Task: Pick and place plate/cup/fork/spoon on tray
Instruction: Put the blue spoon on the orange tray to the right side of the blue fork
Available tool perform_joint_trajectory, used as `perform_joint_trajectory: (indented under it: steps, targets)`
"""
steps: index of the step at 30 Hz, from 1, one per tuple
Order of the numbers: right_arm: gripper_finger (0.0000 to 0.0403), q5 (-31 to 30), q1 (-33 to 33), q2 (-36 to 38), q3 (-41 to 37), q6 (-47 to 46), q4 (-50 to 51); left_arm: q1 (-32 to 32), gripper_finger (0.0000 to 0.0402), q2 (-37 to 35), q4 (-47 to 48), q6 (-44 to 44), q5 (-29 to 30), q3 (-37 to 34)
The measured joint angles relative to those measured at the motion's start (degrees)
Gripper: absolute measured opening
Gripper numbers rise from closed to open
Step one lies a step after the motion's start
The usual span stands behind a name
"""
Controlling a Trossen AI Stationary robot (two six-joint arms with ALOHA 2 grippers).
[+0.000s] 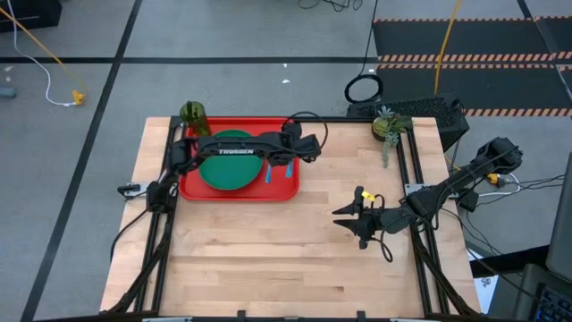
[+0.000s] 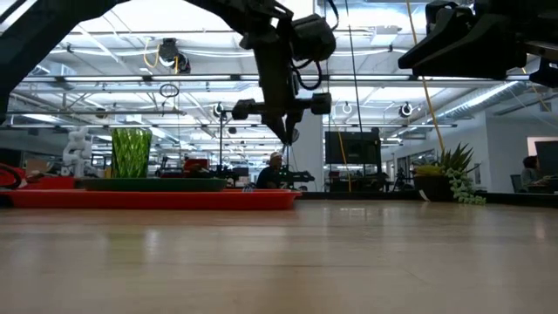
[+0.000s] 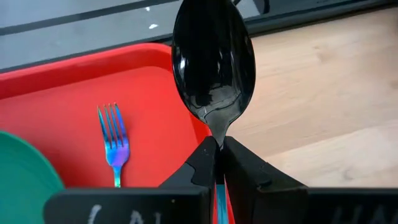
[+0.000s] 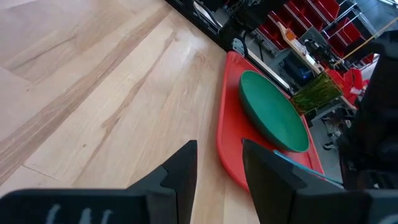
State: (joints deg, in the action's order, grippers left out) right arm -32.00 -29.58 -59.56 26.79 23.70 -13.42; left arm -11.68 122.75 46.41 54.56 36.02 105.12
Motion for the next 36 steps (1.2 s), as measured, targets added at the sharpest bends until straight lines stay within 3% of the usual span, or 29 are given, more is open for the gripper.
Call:
perform_joint_trajectory:
  steps: [26, 36]
  targets:
    - [0.0123, -1.2, 0.0, 0.0, 0.0, -0.1, 0.3, -1.9, 0.0026, 5.6, 4.2, 4.4, -0.1, 0.0]
    - [0.0123, -1.2, 0.0, 0.0, 0.0, -0.1, 0.2, -1.9, 0.0026, 7.1, 5.9, 7.5, -3.6, -0.2]
